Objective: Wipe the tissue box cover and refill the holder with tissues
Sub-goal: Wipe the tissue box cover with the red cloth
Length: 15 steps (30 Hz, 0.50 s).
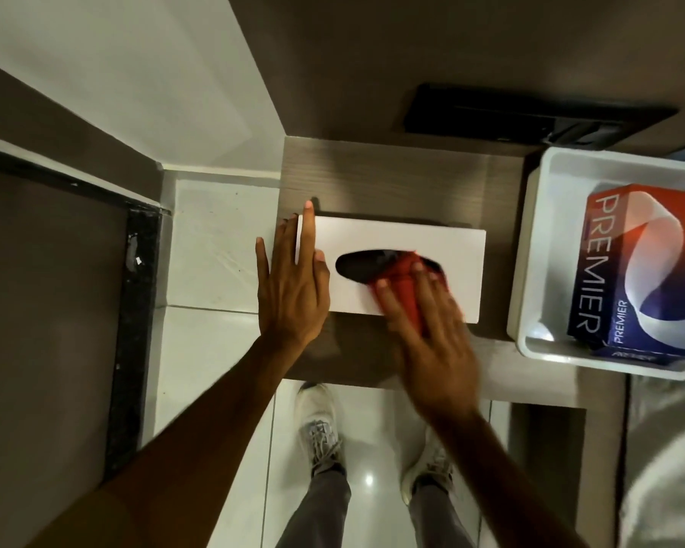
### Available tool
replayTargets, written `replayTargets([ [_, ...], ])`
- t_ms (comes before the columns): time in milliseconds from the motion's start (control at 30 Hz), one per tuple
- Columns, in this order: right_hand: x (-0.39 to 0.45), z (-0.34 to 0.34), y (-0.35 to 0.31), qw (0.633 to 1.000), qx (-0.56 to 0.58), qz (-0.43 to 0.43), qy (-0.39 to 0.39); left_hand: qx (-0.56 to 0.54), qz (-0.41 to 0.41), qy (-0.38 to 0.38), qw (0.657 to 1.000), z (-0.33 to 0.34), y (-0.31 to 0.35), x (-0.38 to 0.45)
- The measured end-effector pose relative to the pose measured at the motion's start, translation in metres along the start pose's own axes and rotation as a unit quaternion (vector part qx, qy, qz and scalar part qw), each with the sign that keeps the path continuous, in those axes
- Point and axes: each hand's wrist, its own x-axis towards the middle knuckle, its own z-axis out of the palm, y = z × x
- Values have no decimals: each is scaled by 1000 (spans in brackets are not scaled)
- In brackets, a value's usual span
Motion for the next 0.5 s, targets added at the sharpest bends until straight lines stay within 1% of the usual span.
replayTargets([
  [67,-1,-6,14,996,17,82,37,2,-1,2,1000,2,0,1],
  [100,3,-4,7,992,21,115,54,3,0,6,1000,3,0,1],
  [167,14,5,-20,987,37,145,63,-1,2,14,1000,4,-1,1],
  [200,17,9,-32,987,44,140,59,-5,2,18,1000,4,-1,1],
  [267,11,15,-37,995,34,89,39,-14,4,26,1000,4,-2,0],
  [333,1,11,-15,999,2,40,25,-19,8,28,999,2,0,0],
  [367,-3,6,-3,998,3,51,21,-18,9,30,999,2,0,0],
  [433,-6,-4,8,989,43,135,29,-17,8,30,999,2,0,1],
  [500,5,-9,4,972,84,213,57,-20,8,31,999,1,0,1],
])
